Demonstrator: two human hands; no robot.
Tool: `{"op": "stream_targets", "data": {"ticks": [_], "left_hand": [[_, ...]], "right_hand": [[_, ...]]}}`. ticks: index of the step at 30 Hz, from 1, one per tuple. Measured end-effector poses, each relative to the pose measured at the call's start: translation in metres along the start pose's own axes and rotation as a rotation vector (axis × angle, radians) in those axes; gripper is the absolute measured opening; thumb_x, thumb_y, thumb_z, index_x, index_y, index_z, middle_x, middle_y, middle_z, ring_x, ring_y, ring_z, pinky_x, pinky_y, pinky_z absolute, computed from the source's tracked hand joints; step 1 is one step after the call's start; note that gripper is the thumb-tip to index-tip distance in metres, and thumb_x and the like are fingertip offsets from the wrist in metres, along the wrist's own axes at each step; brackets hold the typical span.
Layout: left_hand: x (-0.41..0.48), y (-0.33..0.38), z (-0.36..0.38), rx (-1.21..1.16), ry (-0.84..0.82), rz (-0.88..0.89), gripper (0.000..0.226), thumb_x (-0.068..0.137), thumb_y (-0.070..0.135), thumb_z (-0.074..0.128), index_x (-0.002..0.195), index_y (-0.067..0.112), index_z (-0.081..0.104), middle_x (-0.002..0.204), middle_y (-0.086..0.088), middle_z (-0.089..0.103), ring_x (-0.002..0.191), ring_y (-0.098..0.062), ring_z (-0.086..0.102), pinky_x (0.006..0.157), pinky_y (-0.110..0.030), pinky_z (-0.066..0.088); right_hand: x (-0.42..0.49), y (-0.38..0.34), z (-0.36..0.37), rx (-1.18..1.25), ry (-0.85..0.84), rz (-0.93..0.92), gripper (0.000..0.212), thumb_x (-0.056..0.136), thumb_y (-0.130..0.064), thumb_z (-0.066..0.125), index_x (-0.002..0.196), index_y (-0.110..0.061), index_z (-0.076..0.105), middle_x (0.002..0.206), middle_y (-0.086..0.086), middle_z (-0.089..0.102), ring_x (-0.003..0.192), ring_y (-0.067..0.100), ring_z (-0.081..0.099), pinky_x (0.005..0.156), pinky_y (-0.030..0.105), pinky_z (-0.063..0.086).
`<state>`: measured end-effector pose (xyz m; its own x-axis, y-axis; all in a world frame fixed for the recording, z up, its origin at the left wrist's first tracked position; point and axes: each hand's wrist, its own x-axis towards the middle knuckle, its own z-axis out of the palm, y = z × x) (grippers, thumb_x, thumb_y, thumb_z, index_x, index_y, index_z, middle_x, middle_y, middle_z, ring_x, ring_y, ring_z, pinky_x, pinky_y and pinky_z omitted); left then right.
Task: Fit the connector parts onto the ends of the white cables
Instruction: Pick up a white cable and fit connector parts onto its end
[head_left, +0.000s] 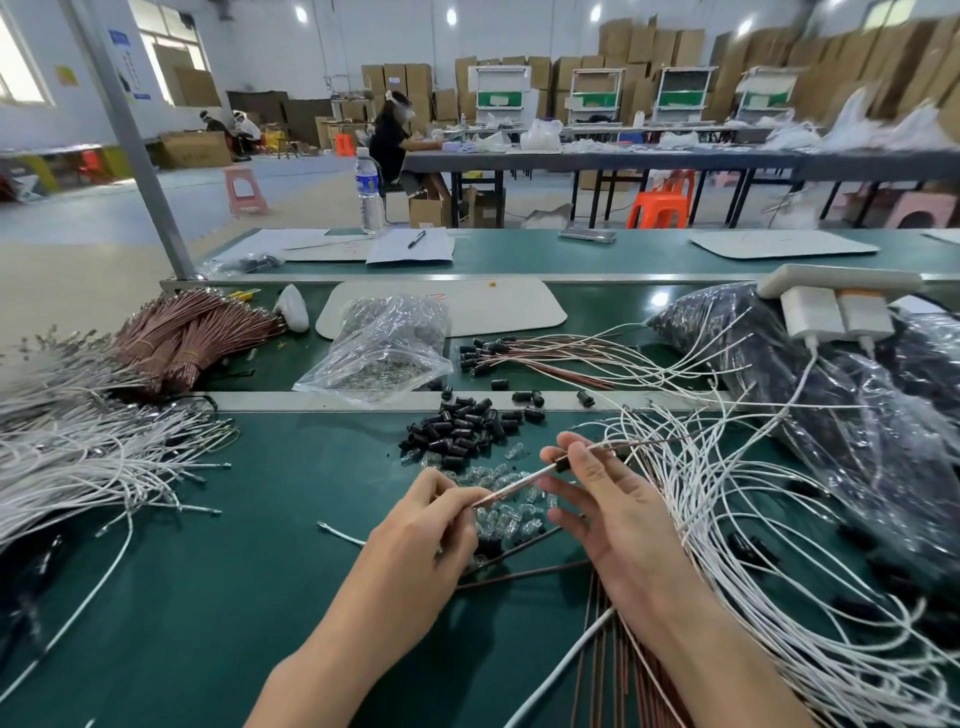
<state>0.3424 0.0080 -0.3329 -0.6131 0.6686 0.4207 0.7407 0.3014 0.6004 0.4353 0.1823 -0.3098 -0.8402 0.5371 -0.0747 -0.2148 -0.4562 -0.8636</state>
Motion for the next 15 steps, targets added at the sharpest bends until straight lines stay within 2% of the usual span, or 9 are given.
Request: {"op": "stream_targets", "data": {"ticks": [3, 6, 9, 13, 15], "left_hand": [[0.000, 0.002, 0.001, -0.022, 0.004, 0.012, 0.023, 0.102, 0.020, 0.052, 0.120, 0.029, 0.063, 0.099, 0.019, 0.047, 0.078, -0.012, 0.057, 0.070, -0.029, 0.049], [0.000, 0.006, 0.004, -0.060, 0.000, 0.041, 0.024, 0.101, 0.026, 0.049, 0.118, 0.042, 0.056, 0.100, 0.018, 0.048, 0.079, -0.012, 0.058, 0.069, -0.027, 0.048], [0.000, 0.008, 0.007, -0.071, 0.030, 0.047, 0.026, 0.100, 0.029, 0.049, 0.121, 0.045, 0.053, 0.102, 0.022, 0.051, 0.085, -0.008, 0.060, 0.074, -0.025, 0.048], [0.000, 0.007, 0.008, -0.079, 0.058, 0.035, 0.032, 0.100, 0.026, 0.055, 0.118, 0.052, 0.050, 0.098, 0.026, 0.054, 0.086, -0.002, 0.059, 0.074, -0.011, 0.044], [0.000, 0.006, 0.008, -0.077, 0.060, 0.030, 0.033, 0.100, 0.024, 0.057, 0.116, 0.052, 0.050, 0.098, 0.026, 0.054, 0.086, -0.002, 0.059, 0.075, -0.009, 0.042]], "right_hand": [[-0.003, 0.006, 0.005, -0.057, -0.119, 0.028, 0.028, 0.079, -0.033, 0.072, 0.104, -0.022, 0.079, 0.110, 0.010, 0.076, 0.092, 0.019, 0.073, 0.067, 0.026, 0.059], [-0.006, 0.013, 0.010, -0.128, -0.190, 0.034, 0.030, 0.080, -0.033, 0.074, 0.108, -0.022, 0.078, 0.111, 0.009, 0.076, 0.096, 0.015, 0.072, 0.072, 0.024, 0.057], [-0.006, 0.015, 0.012, -0.155, -0.152, -0.018, 0.032, 0.078, -0.040, 0.075, 0.105, -0.022, 0.078, 0.108, 0.009, 0.076, 0.096, 0.016, 0.072, 0.074, 0.024, 0.057], [-0.005, 0.013, 0.011, -0.132, -0.065, -0.080, 0.030, 0.076, -0.043, 0.074, 0.099, -0.024, 0.079, 0.102, 0.012, 0.077, 0.092, 0.020, 0.074, 0.074, 0.025, 0.058], [-0.005, 0.012, 0.011, -0.125, -0.035, -0.109, 0.028, 0.076, -0.042, 0.073, 0.096, -0.024, 0.079, 0.100, 0.013, 0.077, 0.088, 0.020, 0.074, 0.073, 0.025, 0.059]]}}
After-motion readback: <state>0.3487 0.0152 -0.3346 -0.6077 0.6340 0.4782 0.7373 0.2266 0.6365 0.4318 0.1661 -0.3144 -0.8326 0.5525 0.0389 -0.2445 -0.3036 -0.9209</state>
